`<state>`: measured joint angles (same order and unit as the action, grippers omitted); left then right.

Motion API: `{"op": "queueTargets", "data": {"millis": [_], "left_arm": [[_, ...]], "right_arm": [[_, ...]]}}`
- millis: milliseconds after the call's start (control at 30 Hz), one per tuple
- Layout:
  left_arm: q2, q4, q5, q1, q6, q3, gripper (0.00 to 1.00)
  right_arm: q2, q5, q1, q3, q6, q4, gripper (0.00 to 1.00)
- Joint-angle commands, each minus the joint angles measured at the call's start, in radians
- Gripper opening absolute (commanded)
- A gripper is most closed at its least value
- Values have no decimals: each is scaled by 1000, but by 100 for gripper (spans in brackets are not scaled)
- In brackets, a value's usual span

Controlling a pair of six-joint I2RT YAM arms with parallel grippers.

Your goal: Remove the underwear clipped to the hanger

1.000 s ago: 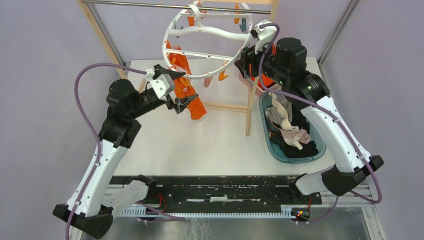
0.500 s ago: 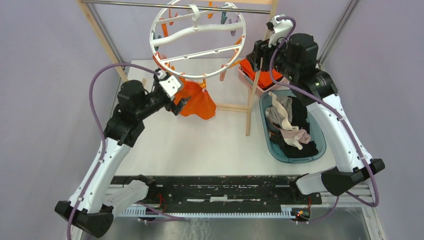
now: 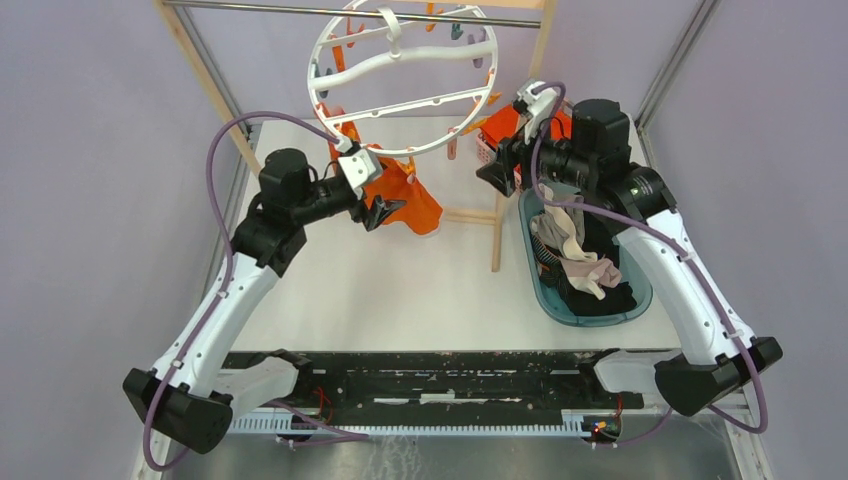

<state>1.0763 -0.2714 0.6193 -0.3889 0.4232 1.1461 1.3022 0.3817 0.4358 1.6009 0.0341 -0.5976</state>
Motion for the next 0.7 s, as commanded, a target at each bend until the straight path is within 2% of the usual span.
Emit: {"op": "queueTargets", "data": {"millis": [0,133,300,433,667], "left_arm": [[30,110,69,-16,-51,13,83],[63,193,64,-29,-94,6,84],[87,323,13,-34,-211,-17,84],[98,367,52,-42,-259,-33,84],[72,479,127,-44,-364,-78,84]], "right_arm": [[-41,250,2,-81,56,48,69],[-17,289,43,-133,56,94,70],[51,253,114,-131,83,95,70],[91,226,156,-138,84,138,69],[80,142,196,-313,30,470,70]]}}
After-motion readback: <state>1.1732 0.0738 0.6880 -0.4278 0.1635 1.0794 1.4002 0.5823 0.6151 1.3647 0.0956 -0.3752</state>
